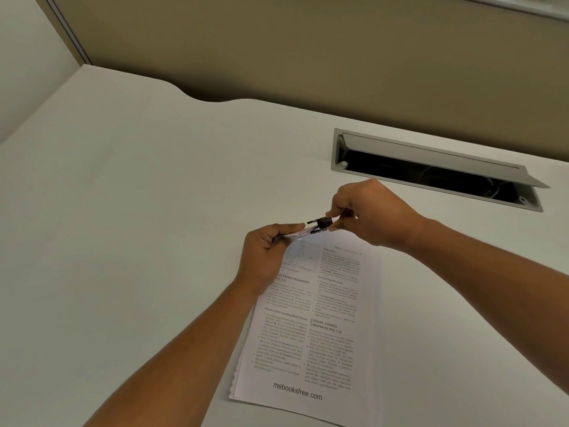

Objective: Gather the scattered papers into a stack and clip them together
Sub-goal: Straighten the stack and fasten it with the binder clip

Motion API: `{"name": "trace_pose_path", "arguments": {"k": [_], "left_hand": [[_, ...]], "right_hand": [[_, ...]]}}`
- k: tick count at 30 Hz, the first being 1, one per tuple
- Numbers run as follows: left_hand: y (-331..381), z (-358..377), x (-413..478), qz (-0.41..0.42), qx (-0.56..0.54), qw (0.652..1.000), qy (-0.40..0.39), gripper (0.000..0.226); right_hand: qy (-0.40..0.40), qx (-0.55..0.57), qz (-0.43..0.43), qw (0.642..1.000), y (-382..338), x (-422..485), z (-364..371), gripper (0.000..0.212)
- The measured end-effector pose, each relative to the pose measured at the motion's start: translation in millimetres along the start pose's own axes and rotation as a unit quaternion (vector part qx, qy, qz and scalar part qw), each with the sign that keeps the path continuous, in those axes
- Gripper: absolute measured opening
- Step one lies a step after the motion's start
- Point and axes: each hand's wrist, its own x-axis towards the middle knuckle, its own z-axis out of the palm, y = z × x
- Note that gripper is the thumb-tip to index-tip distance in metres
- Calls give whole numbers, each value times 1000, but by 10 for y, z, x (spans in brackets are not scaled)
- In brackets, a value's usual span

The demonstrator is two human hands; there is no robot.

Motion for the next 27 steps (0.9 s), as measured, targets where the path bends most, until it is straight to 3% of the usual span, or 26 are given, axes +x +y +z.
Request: {"name": "trace_pose_path", "arguments": {"k": [6,14,19,23,27], "left_hand": [[-25,-16,8,-2,10,1000,-5,28],[36,-10,8,-11,16,1000,11,25],[26,-32,30,-41,-10,999,28,18],[36,-35,28,-56,-47,997,32,18],[22,-50,40,-62,-61,996,34,18]], "right_hand": [[-44,-54,-45,997,-29,100,31,12],[-51,-34,-24,998,-42,177,17,21],[-51,20,-14,998,8,180,17,51],[-24,107,20,994,113,51,155,98],[113,275,160,941,249,-254,421,96]]}}
